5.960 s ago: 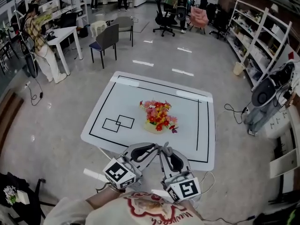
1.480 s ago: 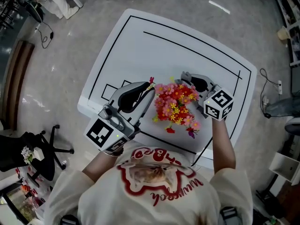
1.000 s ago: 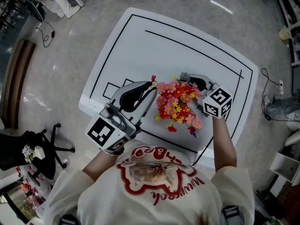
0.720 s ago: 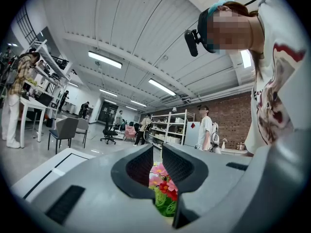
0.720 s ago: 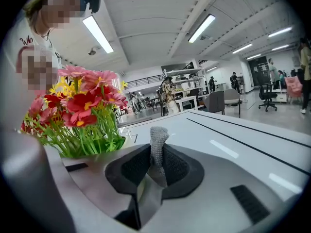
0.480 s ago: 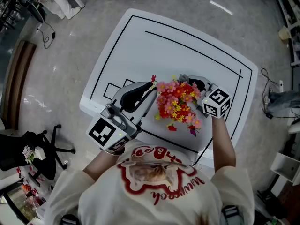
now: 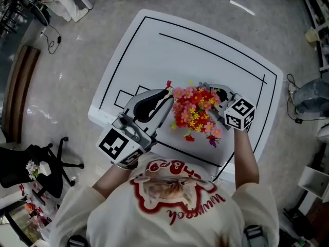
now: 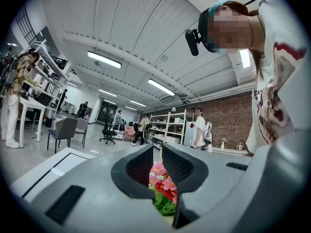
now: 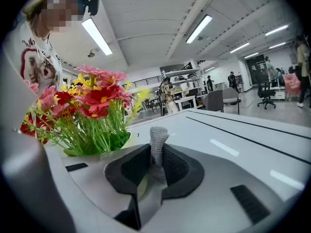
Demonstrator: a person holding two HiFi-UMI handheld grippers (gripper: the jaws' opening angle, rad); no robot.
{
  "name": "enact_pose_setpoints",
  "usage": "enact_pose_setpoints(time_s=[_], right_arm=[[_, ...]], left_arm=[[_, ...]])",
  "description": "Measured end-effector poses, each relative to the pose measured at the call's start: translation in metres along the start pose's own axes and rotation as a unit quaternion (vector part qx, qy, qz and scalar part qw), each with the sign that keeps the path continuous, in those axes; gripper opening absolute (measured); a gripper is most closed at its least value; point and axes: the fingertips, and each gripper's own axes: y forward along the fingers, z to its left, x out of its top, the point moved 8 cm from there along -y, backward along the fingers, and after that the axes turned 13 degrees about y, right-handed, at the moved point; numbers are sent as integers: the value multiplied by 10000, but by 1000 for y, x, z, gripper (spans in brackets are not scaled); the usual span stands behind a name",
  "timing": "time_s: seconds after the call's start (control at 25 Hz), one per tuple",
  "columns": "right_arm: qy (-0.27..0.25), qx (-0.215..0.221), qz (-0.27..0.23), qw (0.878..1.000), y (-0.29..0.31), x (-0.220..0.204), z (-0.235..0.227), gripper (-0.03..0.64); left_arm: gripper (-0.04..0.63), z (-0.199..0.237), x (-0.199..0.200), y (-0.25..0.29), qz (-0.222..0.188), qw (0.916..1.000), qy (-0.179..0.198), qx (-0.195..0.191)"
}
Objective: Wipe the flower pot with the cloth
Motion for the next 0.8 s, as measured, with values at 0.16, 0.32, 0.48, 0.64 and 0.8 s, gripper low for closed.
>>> enact_pose_setpoints(time_s=[0.16, 0.32, 0.48, 0.64, 0.8], right_arm=[[-18, -17, -40, 10000, -2, 0, 1, 63], [-4, -16, -71, 10000, -6, -3, 2, 63], [-18, -20, -93, 10000, -11, -4, 3, 63], [-42, -29, -126, 9999, -15, -5, 5, 63], [-77, -54, -185, 9998, -17, -6, 5, 63]], left_arm=[[61, 0, 0, -2, 10, 10000, -2, 27], [61, -3, 0, -2, 17, 10000, -2, 42], [61, -5, 1, -2, 10, 10000, -8, 79], [61, -11, 2, 0, -3, 9999, -6, 134], [61, -15, -1, -3, 10, 9998, -17, 206]])
